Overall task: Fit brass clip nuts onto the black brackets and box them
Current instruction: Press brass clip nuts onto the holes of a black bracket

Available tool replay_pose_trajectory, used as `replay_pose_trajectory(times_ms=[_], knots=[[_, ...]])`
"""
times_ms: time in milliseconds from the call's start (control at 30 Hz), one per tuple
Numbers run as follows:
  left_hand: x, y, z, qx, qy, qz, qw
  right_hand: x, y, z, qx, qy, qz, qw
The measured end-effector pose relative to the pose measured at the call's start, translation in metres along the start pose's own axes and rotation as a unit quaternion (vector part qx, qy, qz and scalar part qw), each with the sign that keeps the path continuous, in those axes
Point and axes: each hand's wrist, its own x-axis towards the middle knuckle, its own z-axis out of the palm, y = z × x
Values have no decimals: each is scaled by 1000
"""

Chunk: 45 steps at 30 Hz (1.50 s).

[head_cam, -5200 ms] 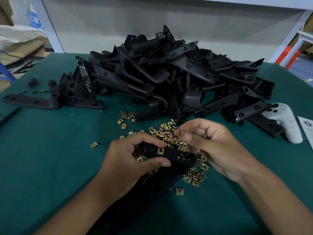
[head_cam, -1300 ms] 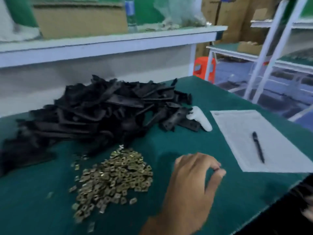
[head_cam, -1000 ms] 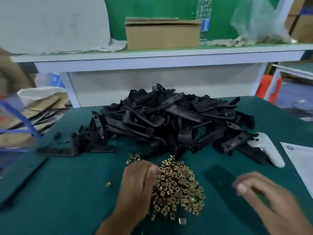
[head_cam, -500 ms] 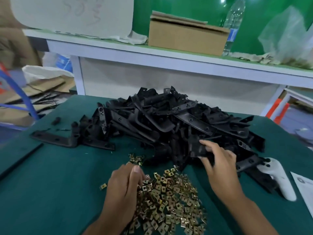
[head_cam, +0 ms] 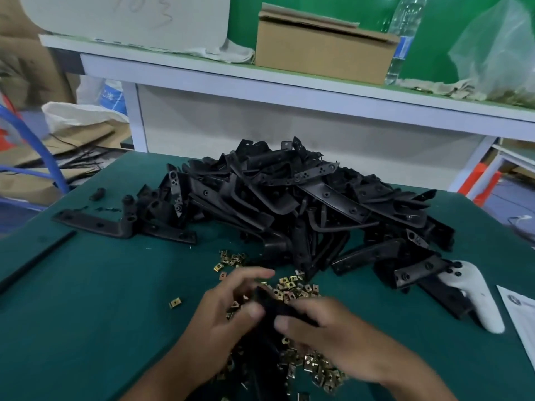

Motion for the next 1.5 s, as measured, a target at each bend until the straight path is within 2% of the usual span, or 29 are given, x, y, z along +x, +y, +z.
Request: replay_pose_trajectory(times_ms=[100, 200, 333, 533, 733, 1033, 1200, 1400, 1500], knots=[[-1, 4, -5, 101, -5, -2, 995, 10, 11, 7, -26, 11, -4, 1000], [2, 3, -24, 94, 65, -29, 993, 10, 32, 6, -53, 42, -15, 998], [6, 2, -36, 50, 125, -54, 989, 12, 50, 12, -232, 57, -63, 969], [-3, -8, -21, 63, 86, -47, 993, 15, 54, 16, -294, 147, -113, 938], [-1, -10, -21, 26, 68, -47, 996, 16, 58, 8, -307, 181, -96, 929], [-3, -16, -19, 73, 13, -60, 995, 16, 57, 3, -89, 323, -82, 938], [-3, -15, -17, 75, -13, -76, 994, 14, 49, 1, 103, 288, -16, 952], [-5, -15, -17, 119, -52, -87, 988, 15, 47, 1, 238, 291, 1, 926], [-6, -15, -17, 142, -46, -73, 986, 15, 43, 2, 290, 271, -14, 918]])
